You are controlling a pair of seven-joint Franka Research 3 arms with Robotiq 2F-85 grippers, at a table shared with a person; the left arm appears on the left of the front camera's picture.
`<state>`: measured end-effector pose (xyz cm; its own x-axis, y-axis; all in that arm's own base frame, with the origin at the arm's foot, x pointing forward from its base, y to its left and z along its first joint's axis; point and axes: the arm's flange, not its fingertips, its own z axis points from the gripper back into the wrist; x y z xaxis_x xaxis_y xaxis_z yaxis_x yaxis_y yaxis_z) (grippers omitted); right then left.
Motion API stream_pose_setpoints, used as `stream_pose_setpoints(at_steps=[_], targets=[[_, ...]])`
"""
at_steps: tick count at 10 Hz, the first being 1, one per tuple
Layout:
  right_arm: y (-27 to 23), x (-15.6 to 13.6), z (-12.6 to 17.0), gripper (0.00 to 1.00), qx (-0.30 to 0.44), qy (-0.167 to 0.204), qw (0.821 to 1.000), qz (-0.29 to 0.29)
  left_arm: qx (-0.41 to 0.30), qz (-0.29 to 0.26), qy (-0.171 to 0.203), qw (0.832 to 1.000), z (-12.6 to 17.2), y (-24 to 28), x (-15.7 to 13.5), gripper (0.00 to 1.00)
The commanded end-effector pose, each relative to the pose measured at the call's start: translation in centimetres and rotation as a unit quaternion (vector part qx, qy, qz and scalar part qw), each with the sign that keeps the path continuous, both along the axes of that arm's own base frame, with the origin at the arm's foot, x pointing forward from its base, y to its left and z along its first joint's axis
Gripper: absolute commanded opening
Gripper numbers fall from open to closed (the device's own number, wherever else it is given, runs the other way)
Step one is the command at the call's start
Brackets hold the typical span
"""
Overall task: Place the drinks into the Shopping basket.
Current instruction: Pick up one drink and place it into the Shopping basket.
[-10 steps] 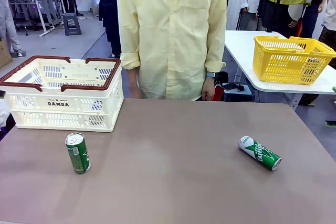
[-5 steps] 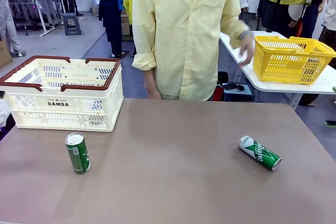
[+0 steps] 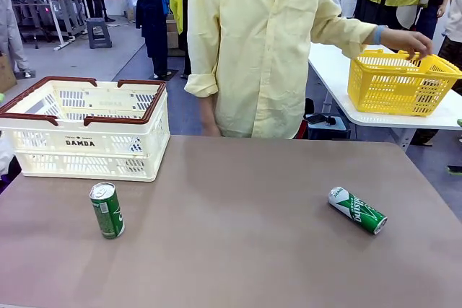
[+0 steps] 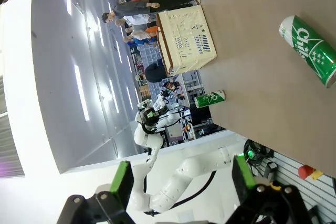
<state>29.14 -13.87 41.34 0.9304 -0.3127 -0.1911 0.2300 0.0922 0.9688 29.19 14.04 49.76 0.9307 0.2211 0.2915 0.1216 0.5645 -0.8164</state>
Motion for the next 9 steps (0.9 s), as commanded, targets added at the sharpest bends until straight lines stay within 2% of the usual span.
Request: stream_pose_setpoints(at_steps=[1,2,5,6,7,8,9], targets=[[-0.1,-0.1,0.0,1.00,-0.002,-0.013,1.000,0.006,0.211,-0.046,0.048,0.975,3.8,-8.4,-2.4,1.00],[-0.1,-0.1,0.0,1.00,-0.002,-0.013,1.000,0.006,0.294,-0.053,0.040,0.953,3.9,-11.9,-1.5,1.00],[-0.1,-0.1,0.0,1.00,-0.002,-0.013,1.000,0.006,0.403,-0.099,0.028,0.909,0.9,-21.3,-0.1,1.00],[-0.1,-0.1,0.0,1.00,-0.002,-0.013,1.000,0.006,0.421,-0.146,0.035,0.895,0.1,-23.2,-0.8,1.00],[-0.1,-0.1,0.0,1.00,-0.002,-0.013,1.000,0.006,0.363,-0.219,0.050,0.904,0.6,-23.9,-1.5,1.00],[-0.1,-0.1,0.0,1.00,-0.002,-0.013,1.000,0.006,0.397,-0.121,0.033,0.909,1.5,-23.8,-0.9,1.00],[-0.1,-0.1,0.0,1.00,-0.002,-0.013,1.000,0.006,0.397,-0.121,0.033,0.909,1.5,-23.8,-0.9,1.00]])
